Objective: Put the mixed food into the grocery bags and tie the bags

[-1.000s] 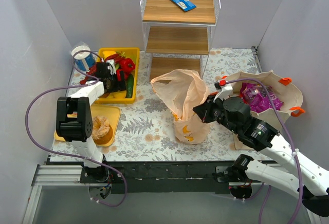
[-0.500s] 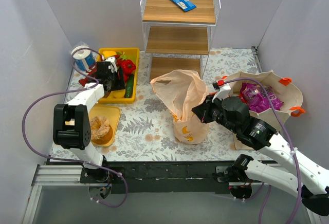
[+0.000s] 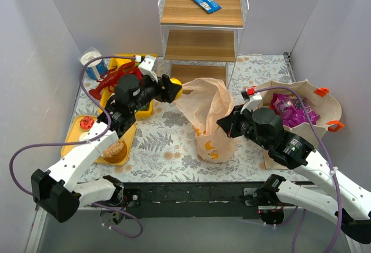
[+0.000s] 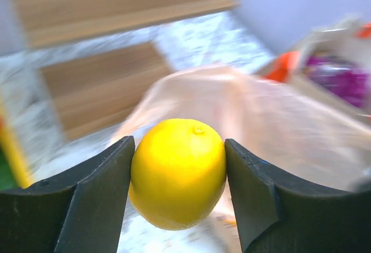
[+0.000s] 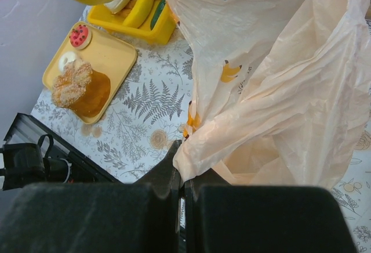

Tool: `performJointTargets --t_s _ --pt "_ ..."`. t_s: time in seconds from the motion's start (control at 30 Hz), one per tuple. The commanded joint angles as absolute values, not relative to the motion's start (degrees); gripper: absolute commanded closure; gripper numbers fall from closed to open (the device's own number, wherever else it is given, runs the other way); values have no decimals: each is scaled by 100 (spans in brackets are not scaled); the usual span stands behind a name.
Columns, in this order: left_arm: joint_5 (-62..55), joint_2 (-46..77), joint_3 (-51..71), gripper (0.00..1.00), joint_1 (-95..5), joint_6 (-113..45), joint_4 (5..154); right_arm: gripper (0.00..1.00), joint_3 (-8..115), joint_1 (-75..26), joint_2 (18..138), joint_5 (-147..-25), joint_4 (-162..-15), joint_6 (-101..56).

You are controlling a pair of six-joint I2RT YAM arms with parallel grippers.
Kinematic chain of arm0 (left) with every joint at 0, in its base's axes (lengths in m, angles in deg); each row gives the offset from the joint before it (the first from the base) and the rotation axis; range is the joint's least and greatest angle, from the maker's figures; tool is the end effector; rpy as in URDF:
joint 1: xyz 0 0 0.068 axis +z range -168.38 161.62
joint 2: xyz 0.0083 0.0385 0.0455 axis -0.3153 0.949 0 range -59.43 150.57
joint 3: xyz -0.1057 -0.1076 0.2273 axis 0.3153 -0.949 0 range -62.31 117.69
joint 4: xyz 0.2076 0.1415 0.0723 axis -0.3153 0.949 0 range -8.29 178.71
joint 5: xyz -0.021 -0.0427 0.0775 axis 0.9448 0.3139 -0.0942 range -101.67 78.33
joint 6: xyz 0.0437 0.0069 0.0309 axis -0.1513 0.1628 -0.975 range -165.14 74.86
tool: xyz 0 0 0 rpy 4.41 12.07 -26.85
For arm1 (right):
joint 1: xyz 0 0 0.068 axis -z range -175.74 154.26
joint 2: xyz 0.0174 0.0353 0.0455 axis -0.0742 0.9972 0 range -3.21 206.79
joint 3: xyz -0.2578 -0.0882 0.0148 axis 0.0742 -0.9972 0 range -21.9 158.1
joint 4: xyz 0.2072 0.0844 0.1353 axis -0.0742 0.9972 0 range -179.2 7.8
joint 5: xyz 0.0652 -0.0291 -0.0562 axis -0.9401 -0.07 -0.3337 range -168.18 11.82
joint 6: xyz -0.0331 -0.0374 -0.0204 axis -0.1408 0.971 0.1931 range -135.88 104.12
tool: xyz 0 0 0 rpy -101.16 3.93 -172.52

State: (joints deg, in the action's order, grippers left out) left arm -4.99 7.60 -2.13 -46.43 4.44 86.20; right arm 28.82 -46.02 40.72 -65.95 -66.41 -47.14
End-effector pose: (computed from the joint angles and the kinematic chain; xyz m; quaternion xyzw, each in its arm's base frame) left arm 0.2404 -0.1328 0.3655 -0.1080 0.7655 -0.4317 0.4648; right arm 0.1148 0.1264 0.3552 -0.0679 0.7937 0.3263 0.5088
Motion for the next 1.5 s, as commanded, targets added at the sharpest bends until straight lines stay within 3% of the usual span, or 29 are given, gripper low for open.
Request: performJointTargets --t_s 0.0,0.33,0.77,0.83,0.87,0.9,1.07,1.47 --pt "-209 771 -53 64 -5238 986 8128 99 3136 -4628 3986 -6491 -6705 -4672" --pt "28 2098 -474 63 -6829 1383 7152 99 3049 -4619 3881 -6324 -6608 -4673" --pt "134 4059 -650 60 -7217 1498 6825 99 2970 -4619 3793 -6280 -6556 -4681" --pt "56 4016 -659 52 -7217 1498 6843 99 2961 -4619 3767 -6253 -6538 -4681" --pt "11 3980 -642 45 -7226 1506 6870 99 2952 -4619 3766 -6227 -6521 -4681" --pt "-50 3937 -615 31 -7226 1472 6913 99 2943 -4619 3749 -6201 -6503 -4681" --pt "-533 3647 -352 2 -7226 1366 7335 99 2961 -4619 3687 -6139 -6450 -4681" --pt "-833 2110 -448 2 -6691 1041 8135 99 2926 -4619 3503 -6025 -6345 -4673"
